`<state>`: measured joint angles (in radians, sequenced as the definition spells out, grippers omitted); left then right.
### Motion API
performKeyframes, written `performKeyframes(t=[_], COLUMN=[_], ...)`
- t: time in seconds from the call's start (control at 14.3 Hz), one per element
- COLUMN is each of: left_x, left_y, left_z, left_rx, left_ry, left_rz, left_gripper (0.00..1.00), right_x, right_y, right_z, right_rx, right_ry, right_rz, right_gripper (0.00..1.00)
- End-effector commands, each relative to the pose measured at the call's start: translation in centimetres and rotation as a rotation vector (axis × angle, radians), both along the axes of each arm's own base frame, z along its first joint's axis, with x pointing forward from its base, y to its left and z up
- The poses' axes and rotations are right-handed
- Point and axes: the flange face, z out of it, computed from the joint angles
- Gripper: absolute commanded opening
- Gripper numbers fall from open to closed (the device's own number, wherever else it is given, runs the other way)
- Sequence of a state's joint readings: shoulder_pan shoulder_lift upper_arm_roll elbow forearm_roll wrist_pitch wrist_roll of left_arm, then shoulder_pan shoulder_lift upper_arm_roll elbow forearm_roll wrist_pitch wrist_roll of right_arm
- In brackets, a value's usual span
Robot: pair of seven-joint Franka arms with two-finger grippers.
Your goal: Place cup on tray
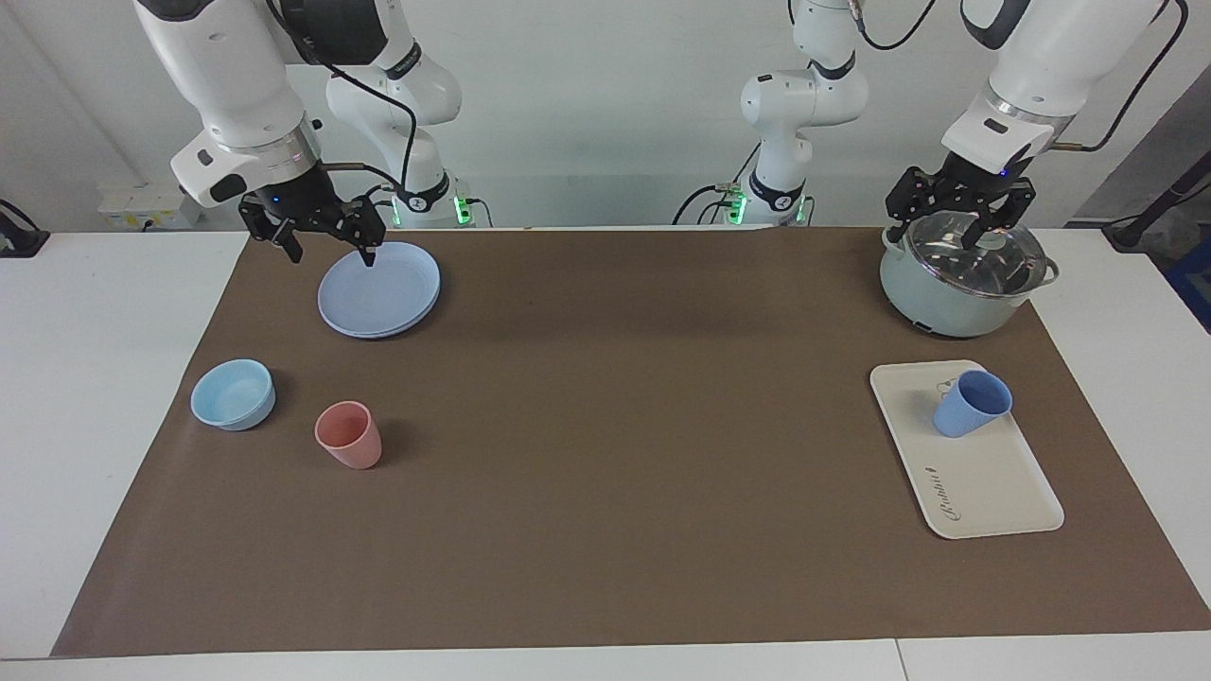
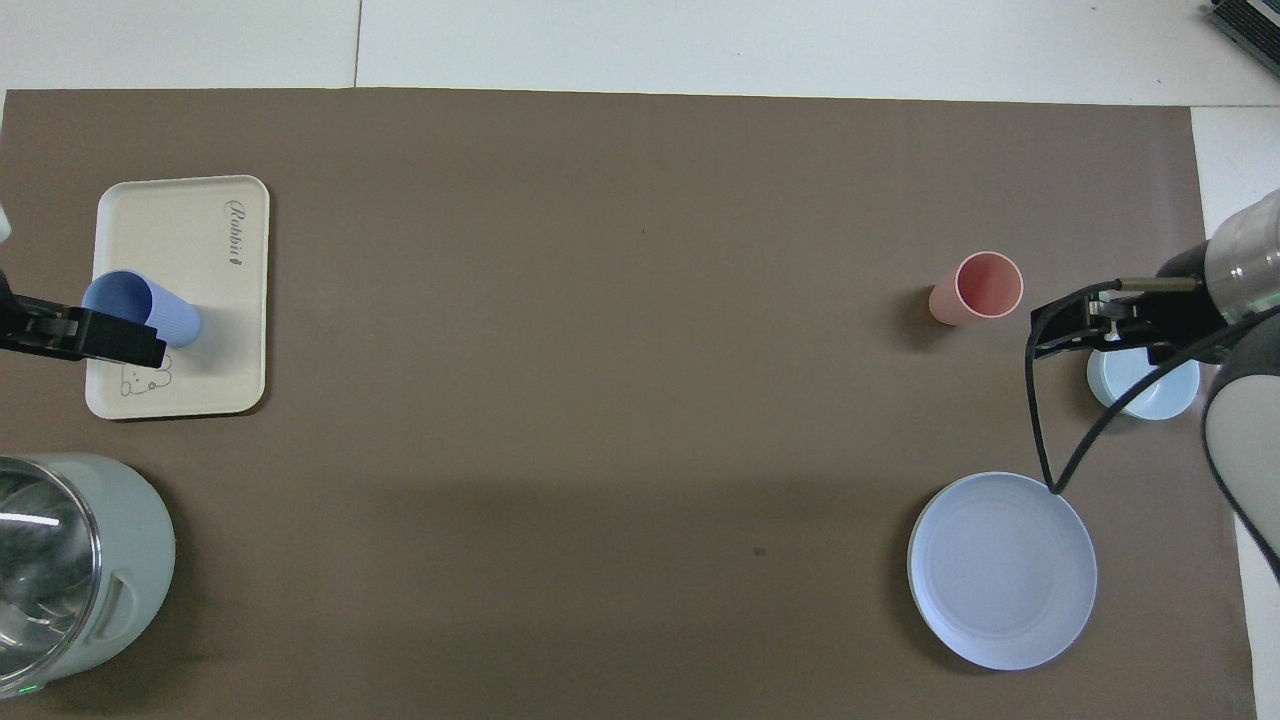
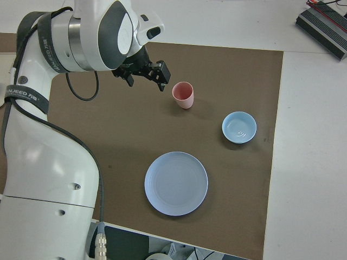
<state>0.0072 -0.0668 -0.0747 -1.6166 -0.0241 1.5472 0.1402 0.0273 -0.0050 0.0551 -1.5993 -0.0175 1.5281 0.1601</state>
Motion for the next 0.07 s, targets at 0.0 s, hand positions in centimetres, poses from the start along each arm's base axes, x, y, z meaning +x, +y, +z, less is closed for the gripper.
performKeyframes(t=[0.0], left_x=[-0.87], left_y=[0.2], left_z=[0.0], left_rx=[-0.009], left_ry=[-0.01], left_rz=[0.004], left_gripper=[1.0], right_x=[0.03], right_y=[-0.17], right_z=[0.09], right_rx=[-0.007], right_ry=[0.009], right_rz=[0.025], right_gripper=[0.99])
